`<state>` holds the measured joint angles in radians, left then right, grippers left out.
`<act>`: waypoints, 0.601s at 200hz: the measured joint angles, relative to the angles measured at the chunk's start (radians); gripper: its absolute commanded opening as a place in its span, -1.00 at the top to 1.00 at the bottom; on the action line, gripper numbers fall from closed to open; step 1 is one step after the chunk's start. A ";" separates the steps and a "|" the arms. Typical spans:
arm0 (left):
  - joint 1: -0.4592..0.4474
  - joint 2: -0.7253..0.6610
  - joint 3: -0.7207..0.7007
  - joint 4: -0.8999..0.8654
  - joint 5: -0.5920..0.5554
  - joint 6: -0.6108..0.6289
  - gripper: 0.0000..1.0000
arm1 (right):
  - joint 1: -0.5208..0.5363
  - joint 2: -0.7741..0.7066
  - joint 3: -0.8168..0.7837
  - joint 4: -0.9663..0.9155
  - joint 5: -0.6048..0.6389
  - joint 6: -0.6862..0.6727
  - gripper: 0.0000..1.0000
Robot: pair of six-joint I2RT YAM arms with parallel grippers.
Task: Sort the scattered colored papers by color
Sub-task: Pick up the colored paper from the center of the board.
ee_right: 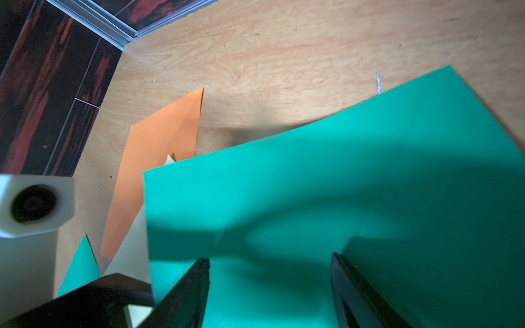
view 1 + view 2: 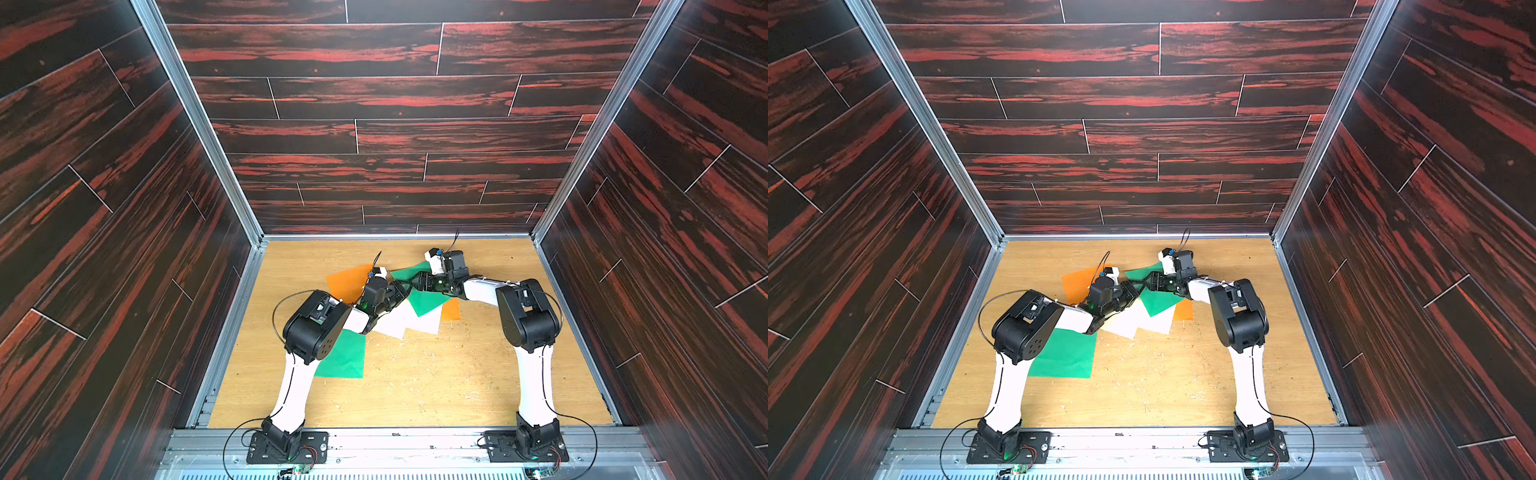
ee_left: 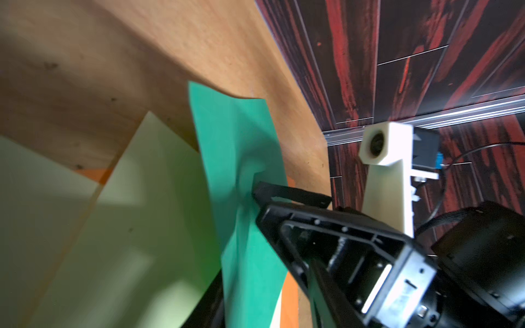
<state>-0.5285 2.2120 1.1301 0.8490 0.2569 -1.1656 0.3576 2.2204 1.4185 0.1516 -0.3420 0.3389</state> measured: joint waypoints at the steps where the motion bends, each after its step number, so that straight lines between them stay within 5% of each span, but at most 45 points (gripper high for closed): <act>1: 0.000 0.000 0.000 -0.003 0.000 0.001 0.10 | 0.000 0.000 0.000 0.000 0.000 0.000 -0.43; 120: 0.001 0.030 0.039 -0.083 0.000 0.029 1.00 | 0.000 0.000 0.000 0.004 -0.004 -0.002 -0.46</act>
<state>-0.5274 2.2417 1.1690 0.7662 0.2565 -1.1370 0.3576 2.2208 1.4185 0.1555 -0.3458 0.3370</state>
